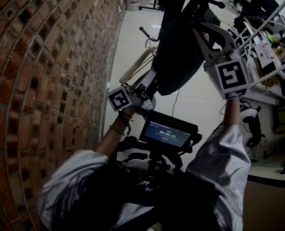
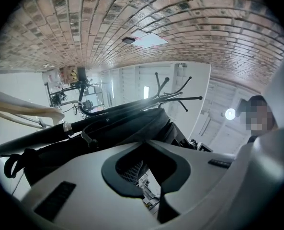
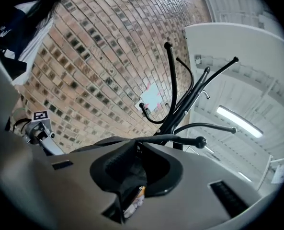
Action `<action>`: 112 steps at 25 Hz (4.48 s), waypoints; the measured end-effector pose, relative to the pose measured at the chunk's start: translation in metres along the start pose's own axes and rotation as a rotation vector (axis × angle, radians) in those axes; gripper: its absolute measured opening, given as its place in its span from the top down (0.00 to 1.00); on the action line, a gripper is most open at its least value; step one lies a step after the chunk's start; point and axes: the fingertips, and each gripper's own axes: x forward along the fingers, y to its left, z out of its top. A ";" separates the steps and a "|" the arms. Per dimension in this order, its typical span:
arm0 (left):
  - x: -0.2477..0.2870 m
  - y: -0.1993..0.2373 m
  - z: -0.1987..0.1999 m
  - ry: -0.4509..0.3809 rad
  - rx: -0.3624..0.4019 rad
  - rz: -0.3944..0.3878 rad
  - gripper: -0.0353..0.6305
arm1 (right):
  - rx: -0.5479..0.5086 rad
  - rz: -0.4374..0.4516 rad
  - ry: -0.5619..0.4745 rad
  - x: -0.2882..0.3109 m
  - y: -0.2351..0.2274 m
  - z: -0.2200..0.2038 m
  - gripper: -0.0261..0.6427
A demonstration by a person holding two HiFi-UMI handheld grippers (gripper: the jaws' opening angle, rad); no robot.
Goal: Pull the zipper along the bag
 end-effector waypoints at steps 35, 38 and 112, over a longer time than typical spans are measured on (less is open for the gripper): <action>0.005 -0.010 -0.004 0.010 -0.012 0.020 0.91 | 0.419 -0.024 0.013 -0.007 -0.007 -0.008 0.97; 0.006 -0.015 -0.001 0.003 -0.005 0.020 0.91 | 0.400 -0.008 0.025 -0.005 -0.001 -0.002 0.97; 0.088 -0.112 0.068 -0.086 0.095 -0.059 0.88 | 0.355 0.177 0.065 0.011 0.047 0.016 0.95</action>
